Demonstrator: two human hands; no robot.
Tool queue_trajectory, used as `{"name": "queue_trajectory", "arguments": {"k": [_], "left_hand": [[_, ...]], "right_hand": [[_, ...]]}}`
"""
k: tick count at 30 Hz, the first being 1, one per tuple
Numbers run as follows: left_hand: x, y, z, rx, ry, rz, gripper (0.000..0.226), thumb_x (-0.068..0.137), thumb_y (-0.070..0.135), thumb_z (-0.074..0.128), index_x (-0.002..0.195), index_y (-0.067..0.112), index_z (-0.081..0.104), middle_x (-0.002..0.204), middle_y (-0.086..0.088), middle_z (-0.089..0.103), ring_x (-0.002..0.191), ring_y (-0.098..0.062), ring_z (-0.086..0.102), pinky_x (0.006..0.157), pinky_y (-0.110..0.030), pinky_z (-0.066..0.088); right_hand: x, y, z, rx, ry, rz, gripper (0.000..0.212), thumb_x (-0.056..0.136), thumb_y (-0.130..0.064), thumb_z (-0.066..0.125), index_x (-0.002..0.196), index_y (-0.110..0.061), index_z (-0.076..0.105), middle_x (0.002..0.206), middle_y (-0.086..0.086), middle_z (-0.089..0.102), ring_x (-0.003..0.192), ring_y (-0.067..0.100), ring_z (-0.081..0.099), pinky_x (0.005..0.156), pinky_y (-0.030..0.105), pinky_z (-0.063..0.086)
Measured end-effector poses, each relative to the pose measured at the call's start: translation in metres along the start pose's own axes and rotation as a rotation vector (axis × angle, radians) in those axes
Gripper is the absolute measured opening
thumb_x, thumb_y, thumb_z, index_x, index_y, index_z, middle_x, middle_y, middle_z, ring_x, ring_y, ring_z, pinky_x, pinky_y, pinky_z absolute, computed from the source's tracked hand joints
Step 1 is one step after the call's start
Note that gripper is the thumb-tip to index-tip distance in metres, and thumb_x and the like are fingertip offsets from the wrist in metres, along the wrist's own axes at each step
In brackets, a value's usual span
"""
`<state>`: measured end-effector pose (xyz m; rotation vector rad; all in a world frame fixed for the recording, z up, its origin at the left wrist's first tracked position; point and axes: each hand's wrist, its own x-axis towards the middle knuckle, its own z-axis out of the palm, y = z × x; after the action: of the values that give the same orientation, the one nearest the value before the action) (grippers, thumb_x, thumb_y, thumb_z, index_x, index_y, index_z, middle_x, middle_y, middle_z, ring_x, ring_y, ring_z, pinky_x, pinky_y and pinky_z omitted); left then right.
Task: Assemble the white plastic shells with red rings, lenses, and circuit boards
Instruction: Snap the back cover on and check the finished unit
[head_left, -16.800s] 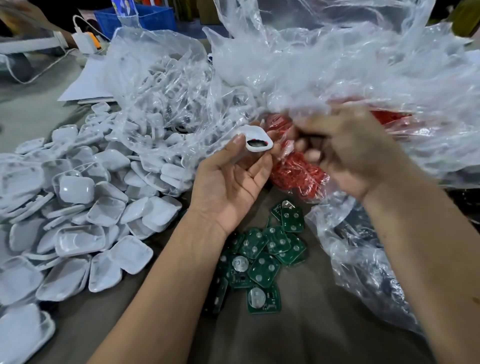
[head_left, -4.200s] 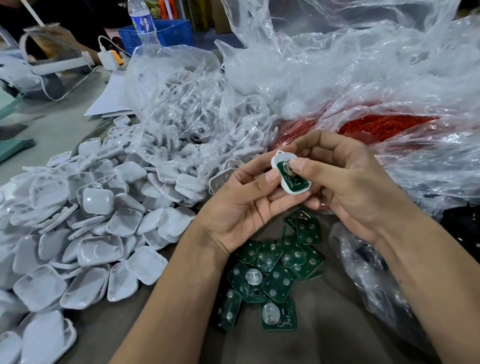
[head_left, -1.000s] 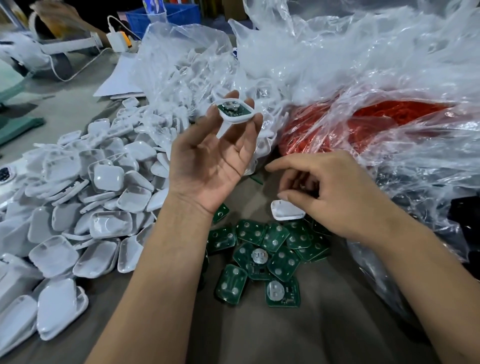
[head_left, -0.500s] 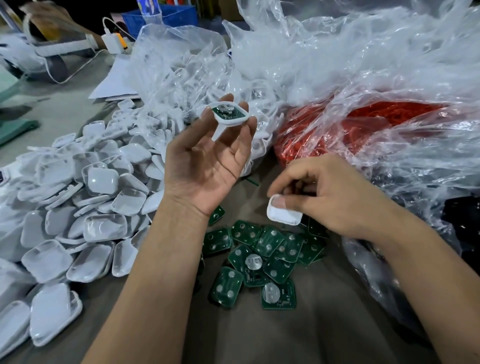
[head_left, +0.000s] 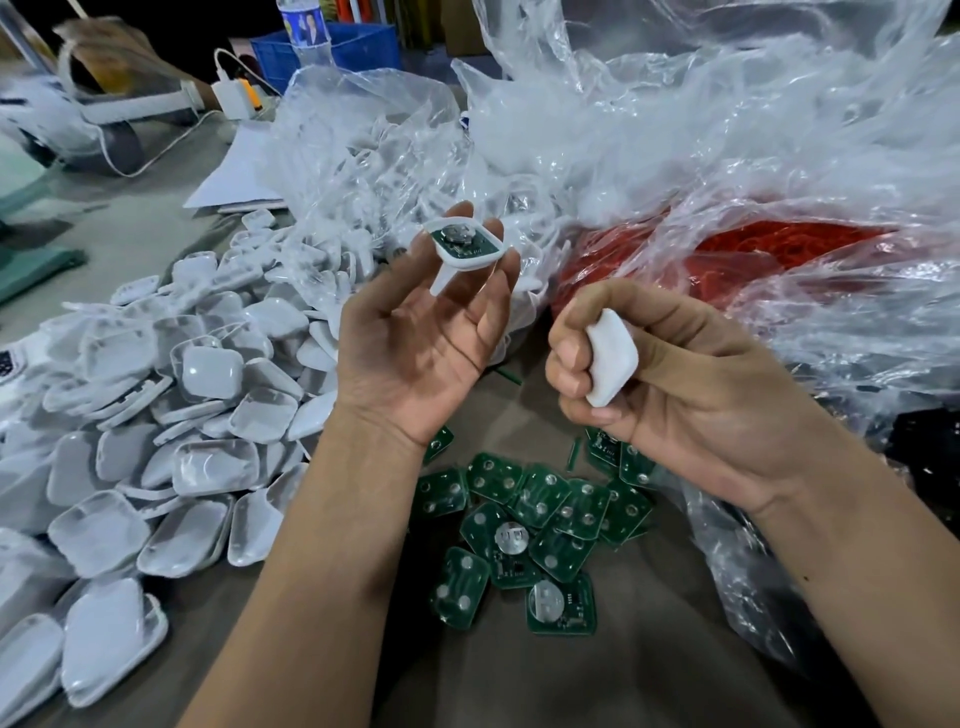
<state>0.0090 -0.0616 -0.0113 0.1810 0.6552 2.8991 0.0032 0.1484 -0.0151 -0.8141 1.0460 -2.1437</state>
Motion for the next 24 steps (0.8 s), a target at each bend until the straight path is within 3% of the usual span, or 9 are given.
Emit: {"name": "queue_trajectory", "arguments": {"k": [8,13,16,20,22,24], "left_hand": [[-0.001,-0.001,-0.001,0.026,-0.003,0.004,0.058,0.064,0.006,0.088,0.119,0.004,0.069,0.119,-0.019,0.066,0.095,-0.036,0.07,0.078,-0.036,0.063],[0.0,-0.003,0.0,0.035,0.006,0.008,0.05,0.073,0.011,0.078,0.121,0.006,0.067,0.119,-0.017,0.065,0.094,-0.034,0.07,0.081,-0.035,0.061],[0.001,-0.004,0.0,0.036,-0.025,-0.013,0.054,0.068,0.007,0.085,0.119,0.005,0.068,0.119,-0.017,0.066,0.098,-0.036,0.07,0.084,-0.036,0.061],[0.002,-0.006,-0.001,0.125,-0.064,-0.012,0.069,0.059,0.004,0.093,0.121,0.007,0.062,0.118,-0.017,0.069,0.105,-0.039,0.07,0.086,-0.037,0.062],[0.003,-0.008,-0.002,0.183,-0.085,-0.019,0.069,0.059,0.003,0.093,0.12,0.009,0.062,0.118,-0.015,0.069,0.11,-0.039,0.066,0.085,-0.037,0.063],[0.003,-0.009,-0.003,0.24,-0.096,-0.026,0.06,0.061,0.002,0.092,0.115,0.012,0.068,0.118,-0.013,0.07,0.113,-0.038,0.064,0.084,-0.037,0.062]], "right_hand": [[0.0,0.001,-0.002,-0.078,-0.017,-0.009,0.022,0.101,-0.009,0.06,0.118,-0.006,0.073,0.104,0.01,0.068,0.095,0.021,0.059,0.075,0.025,0.05],[0.0,-0.001,0.0,-0.174,0.095,-0.042,0.021,0.097,-0.01,0.065,0.115,-0.009,0.077,0.098,0.012,0.066,0.092,0.024,0.053,0.074,0.024,0.047],[0.0,-0.002,0.003,-0.27,0.191,-0.064,0.015,0.088,-0.006,0.073,0.103,-0.008,0.077,0.092,0.009,0.069,0.084,0.022,0.056,0.074,0.024,0.052],[0.0,-0.004,0.01,-0.319,0.313,-0.113,0.013,0.081,-0.009,0.082,0.084,-0.013,0.07,0.086,0.012,0.072,0.073,0.022,0.065,0.058,0.023,0.051],[0.0,-0.007,0.01,-0.256,0.348,-0.128,0.014,0.089,-0.008,0.071,0.083,-0.014,0.059,0.089,0.014,0.074,0.074,0.024,0.073,0.047,0.022,0.048],[0.0,-0.011,0.009,-0.238,0.402,-0.143,0.021,0.097,-0.004,0.057,0.081,-0.016,0.049,0.088,0.014,0.074,0.063,0.021,0.071,0.038,0.019,0.04]]}}
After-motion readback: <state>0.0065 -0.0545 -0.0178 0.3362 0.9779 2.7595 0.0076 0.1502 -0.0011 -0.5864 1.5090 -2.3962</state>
